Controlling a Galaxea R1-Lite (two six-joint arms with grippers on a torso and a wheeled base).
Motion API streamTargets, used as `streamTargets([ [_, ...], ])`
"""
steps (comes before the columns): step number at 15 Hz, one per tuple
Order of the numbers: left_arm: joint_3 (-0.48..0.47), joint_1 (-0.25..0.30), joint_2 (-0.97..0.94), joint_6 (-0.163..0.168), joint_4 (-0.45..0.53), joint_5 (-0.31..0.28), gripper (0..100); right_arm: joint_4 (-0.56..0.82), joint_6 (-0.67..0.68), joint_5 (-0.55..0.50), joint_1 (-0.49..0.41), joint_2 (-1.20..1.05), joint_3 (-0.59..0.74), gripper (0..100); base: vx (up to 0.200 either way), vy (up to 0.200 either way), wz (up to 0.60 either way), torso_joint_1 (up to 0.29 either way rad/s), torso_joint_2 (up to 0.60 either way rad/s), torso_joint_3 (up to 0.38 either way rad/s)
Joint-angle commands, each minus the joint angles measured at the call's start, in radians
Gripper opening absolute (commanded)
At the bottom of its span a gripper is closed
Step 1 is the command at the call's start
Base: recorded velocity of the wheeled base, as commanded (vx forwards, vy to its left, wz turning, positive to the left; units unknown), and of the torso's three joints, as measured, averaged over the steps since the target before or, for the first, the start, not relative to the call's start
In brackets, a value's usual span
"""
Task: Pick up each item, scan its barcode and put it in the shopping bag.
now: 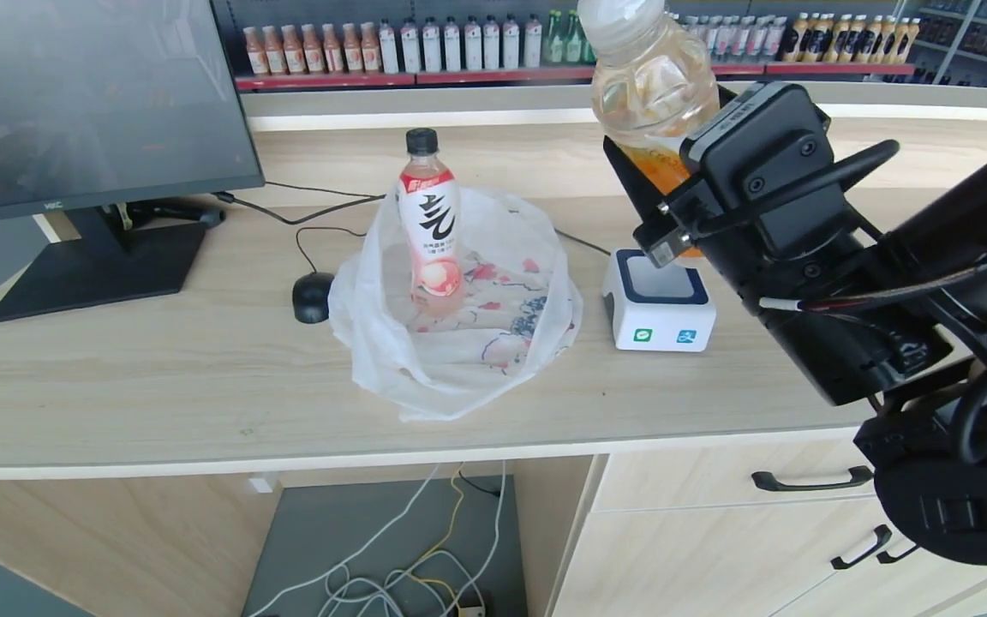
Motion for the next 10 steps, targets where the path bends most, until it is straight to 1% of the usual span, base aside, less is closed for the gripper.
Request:
streamTargets([
  [1,0.000,0.000,0.000,0.000,0.001,0.000,100,-0.001,-0.018,0.044,-0.039,0.031,0.000,0,0.000,0.000,0.00,0.000,0.00,0.000],
  [2,0.000,0.000,0.000,0.000,-0.001,0.000,100,-0.002,-0.023,0.074,-0.052,0.042,-0.003,0,0.000,0.000,0.00,0.000,0.00,0.000],
  [3,0.000,0.000,0.000,0.000,0.001,0.000,100,-0.002,-0.042,0.130,-0.082,0.056,-0.002,0,0.000,0.000,0.00,0.000,0.00,0.000],
  [4,0.000,0.000,0.000,0.000,-0.001,0.002,100,-0.002,-0.052,0.145,-0.092,0.062,-0.002,0,0.000,0.000,0.00,0.000,0.00,0.000],
  [5,0.000,0.000,0.000,0.000,-0.001,0.000,100,-0.002,-0.075,0.205,-0.127,0.068,0.000,0,0.000,0.000,0.00,0.000,0.00,0.000],
  [6,0.000,0.000,0.000,0.000,0.001,0.000,100,-0.004,-0.082,0.217,-0.138,0.068,0.004,0,0.000,0.000,0.00,0.000,0.00,0.000],
  [7,0.000,0.000,0.000,0.000,0.001,0.000,100,-0.010,-0.090,0.226,-0.167,0.068,0.018,0,0.000,0.000,0.00,0.000,0.00,0.000],
  [10,0.000,0.000,0.000,0.000,0.001,0.000,100,-0.010,-0.144,0.277,-0.179,0.077,0.020,0,0.000,0.000,0.00,0.000,0.00,0.000],
])
